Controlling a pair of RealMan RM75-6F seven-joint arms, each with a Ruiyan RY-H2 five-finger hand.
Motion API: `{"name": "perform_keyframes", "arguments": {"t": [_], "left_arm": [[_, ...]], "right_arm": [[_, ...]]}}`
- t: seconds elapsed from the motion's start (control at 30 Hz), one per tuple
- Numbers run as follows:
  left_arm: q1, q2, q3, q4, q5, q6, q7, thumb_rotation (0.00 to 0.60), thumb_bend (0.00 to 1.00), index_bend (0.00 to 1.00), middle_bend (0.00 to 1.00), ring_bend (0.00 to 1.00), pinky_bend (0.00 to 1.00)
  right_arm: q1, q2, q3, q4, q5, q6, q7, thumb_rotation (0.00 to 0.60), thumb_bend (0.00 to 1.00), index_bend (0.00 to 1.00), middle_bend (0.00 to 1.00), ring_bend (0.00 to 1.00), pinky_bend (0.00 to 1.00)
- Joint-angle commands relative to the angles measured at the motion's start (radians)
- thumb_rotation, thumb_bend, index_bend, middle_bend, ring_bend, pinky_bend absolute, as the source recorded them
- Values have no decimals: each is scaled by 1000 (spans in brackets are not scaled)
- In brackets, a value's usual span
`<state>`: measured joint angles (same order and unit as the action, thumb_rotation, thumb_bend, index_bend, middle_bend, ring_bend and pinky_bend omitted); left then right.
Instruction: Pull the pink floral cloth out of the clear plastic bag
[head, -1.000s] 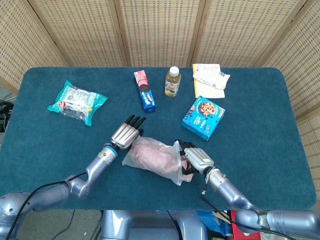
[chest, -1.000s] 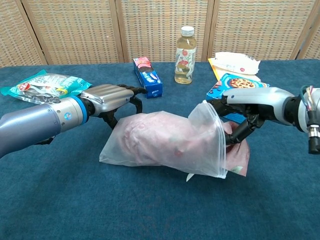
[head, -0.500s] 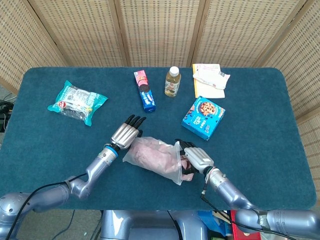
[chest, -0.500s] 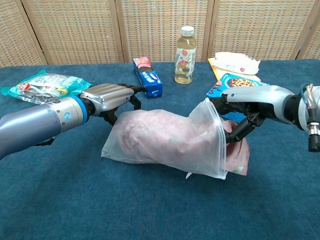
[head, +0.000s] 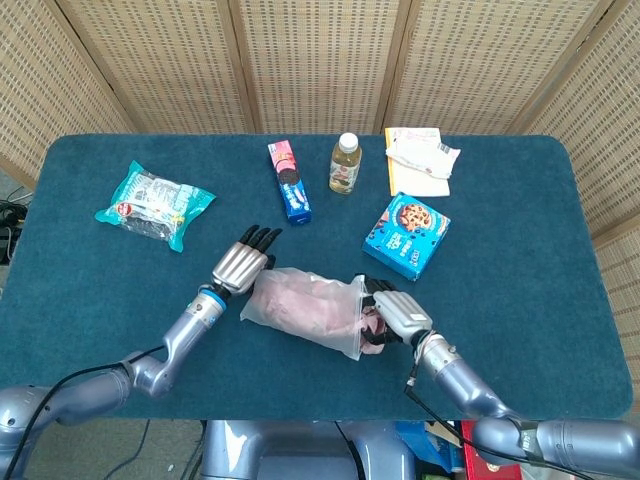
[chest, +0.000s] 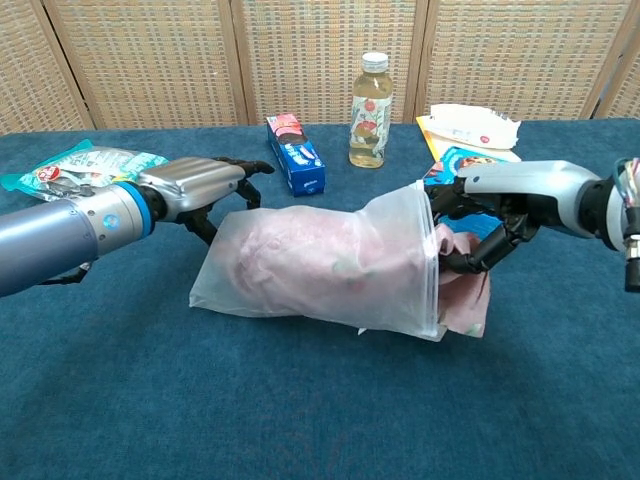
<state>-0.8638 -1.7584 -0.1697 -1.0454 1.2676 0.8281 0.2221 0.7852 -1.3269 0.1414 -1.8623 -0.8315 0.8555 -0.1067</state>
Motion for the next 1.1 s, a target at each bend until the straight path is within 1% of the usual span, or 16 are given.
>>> {"name": "perform_keyframes", "arguments": {"t": [0.03, 0.1, 0.27, 0.5, 0.63, 0.67, 0.73, 0.9, 1.0, 1.03, 1.07, 1.1], "left_arm": [[33, 67, 5, -14, 1, 26, -28, 600, 590, 677, 0, 0, 0], [61, 129, 7, -45, 4, 49, -54, 600, 590, 677, 0, 0, 0], [103, 235, 12, -102, 3, 77, -83, 600, 590, 678, 0, 0, 0], [161, 360, 18, -126, -8, 117, -108, 600, 590, 678, 0, 0, 0], [209, 453, 22, -100, -26, 133, -142, 600, 590, 678, 0, 0, 0], [241, 494, 17, -61, -59, 136, -165, 600, 590, 678, 0, 0, 0], [267, 531, 19, -30, -68, 130, -216, 600, 590, 678, 0, 0, 0], [300, 555, 29, 26, -54, 122, -304, 600, 590, 678, 0, 0, 0], [319, 556, 41, 50, -36, 115, -368, 600, 590, 675, 0, 0, 0], [322, 556, 46, 52, -29, 109, -381, 600, 587, 603, 0, 0, 0], [325, 559, 52, 48, -27, 93, -393, 600, 530, 420, 0, 0, 0], [327, 567, 56, 35, -30, 76, -400, 600, 459, 284, 0, 0, 0]], "right_arm": [[-10, 18, 16, 9, -3, 10, 20, 600, 885, 719, 0, 0, 0], [-15, 37, 23, 13, -7, 10, 30, 600, 885, 720, 0, 0, 0], [-24, 73, 41, 19, -4, 8, 54, 600, 885, 720, 0, 0, 0], [-35, 117, 54, 18, -1, 7, 71, 600, 885, 720, 0, 0, 0], [-45, 155, 65, 13, -7, 11, 83, 600, 885, 720, 0, 0, 0], [-51, 176, 74, 16, -2, 18, 91, 600, 886, 720, 0, 0, 0], [-56, 199, 82, 13, 2, 14, 101, 600, 885, 720, 0, 0, 0], [-63, 229, 87, 8, -1, 4, 112, 600, 885, 720, 0, 0, 0], [-69, 238, 78, 2, -15, -2, 110, 600, 885, 720, 0, 0, 0], [-71, 238, 76, 1, -24, 0, 110, 600, 885, 695, 0, 0, 0], [-77, 234, 72, 2, -47, 11, 107, 600, 810, 581, 0, 0, 0], [-84, 231, 67, 4, -72, 23, 104, 600, 694, 464, 0, 0, 0]]}}
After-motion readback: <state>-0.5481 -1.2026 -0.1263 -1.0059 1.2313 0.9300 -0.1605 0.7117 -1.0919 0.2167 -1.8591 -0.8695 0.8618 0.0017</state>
